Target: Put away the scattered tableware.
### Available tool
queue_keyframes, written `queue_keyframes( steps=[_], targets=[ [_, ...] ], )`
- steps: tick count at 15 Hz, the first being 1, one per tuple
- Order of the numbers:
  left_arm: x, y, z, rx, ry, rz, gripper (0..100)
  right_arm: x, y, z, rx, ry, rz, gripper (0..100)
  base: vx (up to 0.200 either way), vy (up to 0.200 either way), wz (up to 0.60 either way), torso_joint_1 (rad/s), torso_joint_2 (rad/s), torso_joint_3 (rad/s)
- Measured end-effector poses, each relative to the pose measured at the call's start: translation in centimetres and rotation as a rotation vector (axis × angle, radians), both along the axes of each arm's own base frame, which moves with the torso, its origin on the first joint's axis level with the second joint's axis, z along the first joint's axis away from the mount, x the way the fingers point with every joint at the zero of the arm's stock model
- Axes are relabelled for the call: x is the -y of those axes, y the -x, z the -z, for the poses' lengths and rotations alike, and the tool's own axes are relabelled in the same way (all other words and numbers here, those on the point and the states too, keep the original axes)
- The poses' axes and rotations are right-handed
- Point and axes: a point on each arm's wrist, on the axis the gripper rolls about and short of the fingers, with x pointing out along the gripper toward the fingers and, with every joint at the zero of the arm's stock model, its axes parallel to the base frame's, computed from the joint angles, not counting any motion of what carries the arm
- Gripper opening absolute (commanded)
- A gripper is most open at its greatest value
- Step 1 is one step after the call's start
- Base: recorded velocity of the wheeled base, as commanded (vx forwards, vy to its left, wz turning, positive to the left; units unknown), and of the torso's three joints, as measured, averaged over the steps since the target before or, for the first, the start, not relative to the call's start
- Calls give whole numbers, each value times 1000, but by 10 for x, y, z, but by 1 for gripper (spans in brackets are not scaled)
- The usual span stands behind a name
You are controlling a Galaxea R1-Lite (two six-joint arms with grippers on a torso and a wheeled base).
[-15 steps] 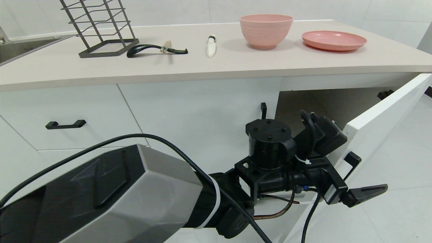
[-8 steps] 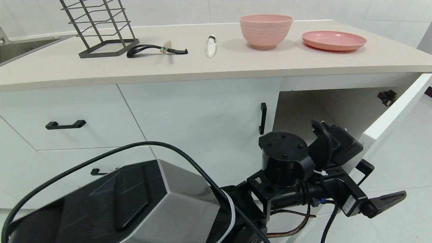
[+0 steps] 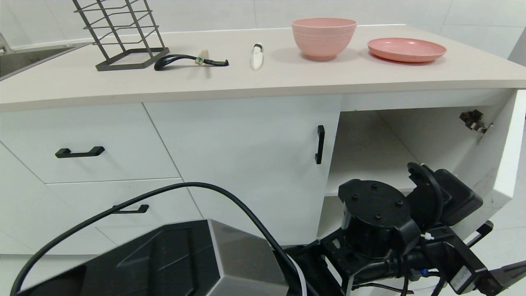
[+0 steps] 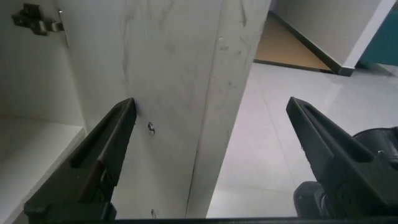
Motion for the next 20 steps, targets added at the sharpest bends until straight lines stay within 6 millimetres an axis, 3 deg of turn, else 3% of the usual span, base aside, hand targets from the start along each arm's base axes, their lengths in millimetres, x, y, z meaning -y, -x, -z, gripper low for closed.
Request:
queue_keyframes(
  steps=[11,20],
  targets=[
    [43,33,13,15,42,98,100,-2,9,-14,74,11,-2,100,0,0,0,0,0,0],
    [94,69,24,19,145,221,100,-4,16,-22,122,25,13,100,0,0,0,0,0,0]
  ],
)
